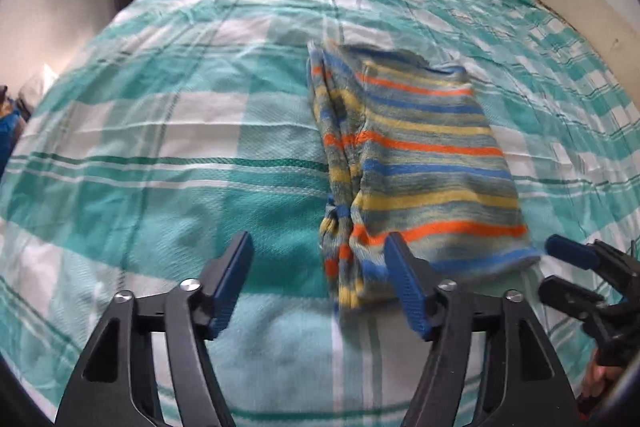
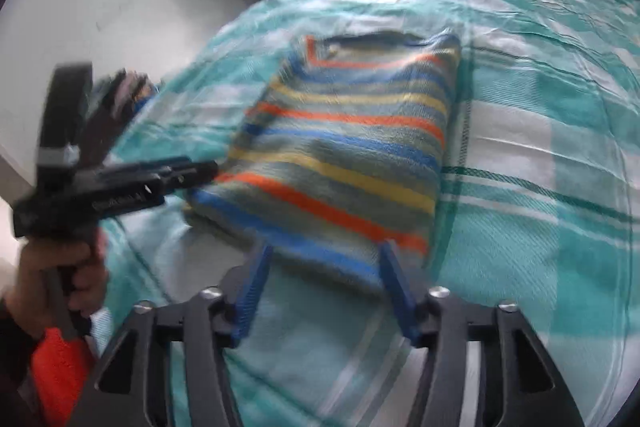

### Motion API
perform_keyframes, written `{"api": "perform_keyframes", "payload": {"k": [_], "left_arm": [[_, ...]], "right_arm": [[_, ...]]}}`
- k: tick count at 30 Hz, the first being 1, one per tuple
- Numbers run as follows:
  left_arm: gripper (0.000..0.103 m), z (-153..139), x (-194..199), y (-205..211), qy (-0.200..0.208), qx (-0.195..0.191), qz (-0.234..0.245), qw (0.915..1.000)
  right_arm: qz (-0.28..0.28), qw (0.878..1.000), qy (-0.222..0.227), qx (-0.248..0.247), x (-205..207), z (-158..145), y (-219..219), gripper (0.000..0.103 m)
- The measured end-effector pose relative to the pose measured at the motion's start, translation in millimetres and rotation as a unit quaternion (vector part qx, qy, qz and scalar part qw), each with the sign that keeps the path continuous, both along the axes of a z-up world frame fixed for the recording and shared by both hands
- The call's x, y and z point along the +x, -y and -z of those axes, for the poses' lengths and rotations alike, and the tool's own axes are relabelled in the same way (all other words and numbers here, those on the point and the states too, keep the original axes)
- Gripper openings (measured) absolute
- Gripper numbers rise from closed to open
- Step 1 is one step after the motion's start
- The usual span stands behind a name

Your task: Fold small clothes

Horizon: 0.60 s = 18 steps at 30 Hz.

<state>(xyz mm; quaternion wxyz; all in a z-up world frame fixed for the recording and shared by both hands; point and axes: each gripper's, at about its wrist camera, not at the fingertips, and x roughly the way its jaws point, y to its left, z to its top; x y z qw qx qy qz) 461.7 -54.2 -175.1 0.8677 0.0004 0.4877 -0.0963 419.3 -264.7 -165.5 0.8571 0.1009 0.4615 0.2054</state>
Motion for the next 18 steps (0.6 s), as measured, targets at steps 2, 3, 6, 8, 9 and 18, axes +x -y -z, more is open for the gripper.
{"api": "perform_keyframes", "payload": {"k": [2, 3, 6, 8, 9, 18], "left_arm": [[0.073, -6, -8, 1, 0.005, 0.009, 0.005, 0.9999], [0.073, -8, -10, 1, 0.006, 0.014, 0.007, 0.9999], [0.073, -13, -15, 2, 0.008, 0.021, 0.008, 0.9997], [0.073, -17, -18, 4, 0.011, 0.025, 0.010, 0.9996], [0.073, -18, -20, 5, 0.011, 0.027, 0.010, 0.9995], [0.074, -26, -25, 10, 0.007, 0.039, 0.013, 0.9991]], "right_arm": [[0.012, 1.000, 0.011, -0.005, -16, -9, 5, 0.071], [0.015, 1.000, 0.009, -0.011, -23, -11, 7, 0.071], [0.028, 1.000, -0.005, -0.009, -34, -9, 12, 0.071], [0.038, 0.999, -0.015, -0.004, -41, -8, 18, 0.071], [0.042, 0.999, -0.017, -0.001, -44, -8, 19, 0.071], [0.054, 0.998, -0.017, 0.005, -59, -12, 29, 0.071]]}}
